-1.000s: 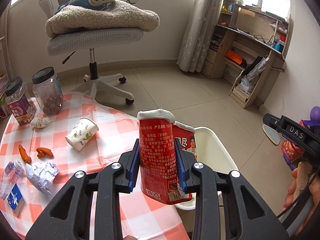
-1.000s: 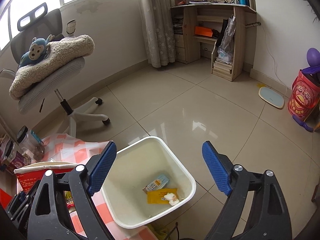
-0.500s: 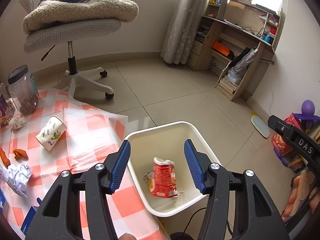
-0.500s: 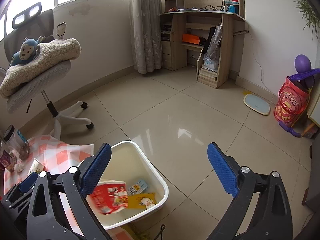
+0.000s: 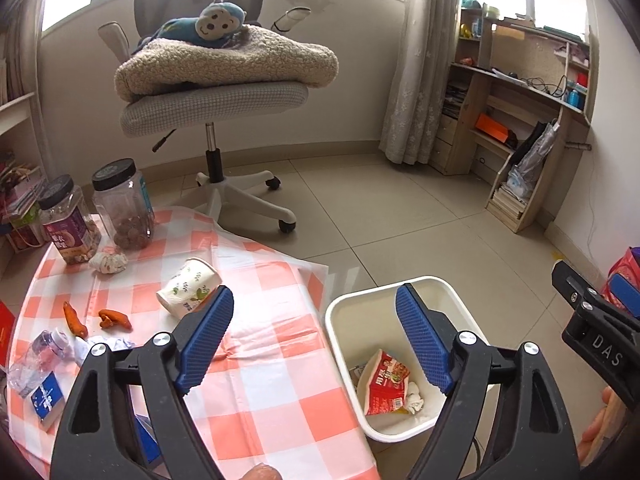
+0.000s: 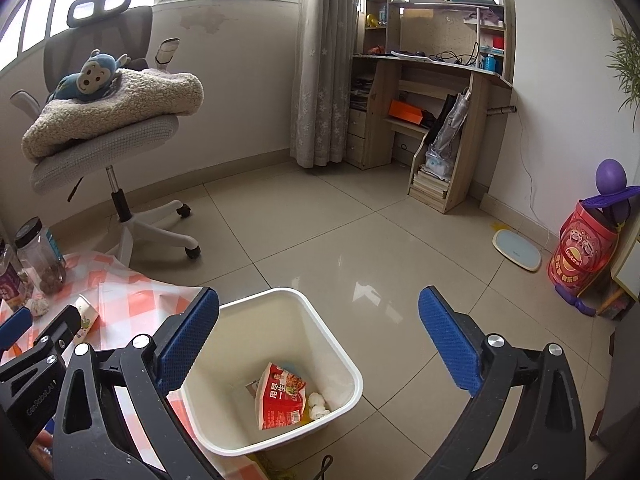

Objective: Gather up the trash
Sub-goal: 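Move both open tools back over the table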

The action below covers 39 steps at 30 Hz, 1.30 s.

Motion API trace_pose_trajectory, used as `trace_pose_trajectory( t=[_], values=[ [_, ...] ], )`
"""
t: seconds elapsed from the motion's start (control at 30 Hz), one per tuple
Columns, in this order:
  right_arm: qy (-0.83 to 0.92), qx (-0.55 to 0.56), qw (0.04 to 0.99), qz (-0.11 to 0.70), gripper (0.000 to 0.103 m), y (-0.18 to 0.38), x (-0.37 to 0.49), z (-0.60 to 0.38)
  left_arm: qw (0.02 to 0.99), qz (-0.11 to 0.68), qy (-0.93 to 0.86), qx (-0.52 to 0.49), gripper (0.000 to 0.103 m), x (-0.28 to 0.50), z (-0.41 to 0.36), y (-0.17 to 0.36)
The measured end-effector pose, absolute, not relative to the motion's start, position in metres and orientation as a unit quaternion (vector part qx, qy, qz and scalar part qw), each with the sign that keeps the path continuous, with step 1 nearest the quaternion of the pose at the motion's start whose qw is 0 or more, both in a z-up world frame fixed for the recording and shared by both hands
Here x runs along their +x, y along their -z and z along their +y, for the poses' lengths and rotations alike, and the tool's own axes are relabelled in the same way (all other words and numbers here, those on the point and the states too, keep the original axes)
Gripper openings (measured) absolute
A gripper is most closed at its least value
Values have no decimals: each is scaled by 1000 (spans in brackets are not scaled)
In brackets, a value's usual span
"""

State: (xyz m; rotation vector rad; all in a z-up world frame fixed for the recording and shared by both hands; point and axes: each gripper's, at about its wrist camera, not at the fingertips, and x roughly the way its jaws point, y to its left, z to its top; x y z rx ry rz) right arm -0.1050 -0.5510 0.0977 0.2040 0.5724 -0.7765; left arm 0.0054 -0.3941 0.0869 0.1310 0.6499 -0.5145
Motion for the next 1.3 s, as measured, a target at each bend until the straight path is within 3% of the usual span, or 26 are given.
trace_pose_trajectory(
  t=[0.47, 1.0, 1.3],
  values=[
    [319, 63, 905, 274, 96, -101, -67, -478, 941, 290, 159, 70, 92, 16, -315, -104],
    [243, 47, 922, 297, 96, -92, -12, -390, 947, 304, 80, 67, 92, 38, -222, -105],
    [199, 45, 926, 317, 96, -83, 20, -344, 928, 363, 24, 82, 92, 66, -163, -81]
  ],
)
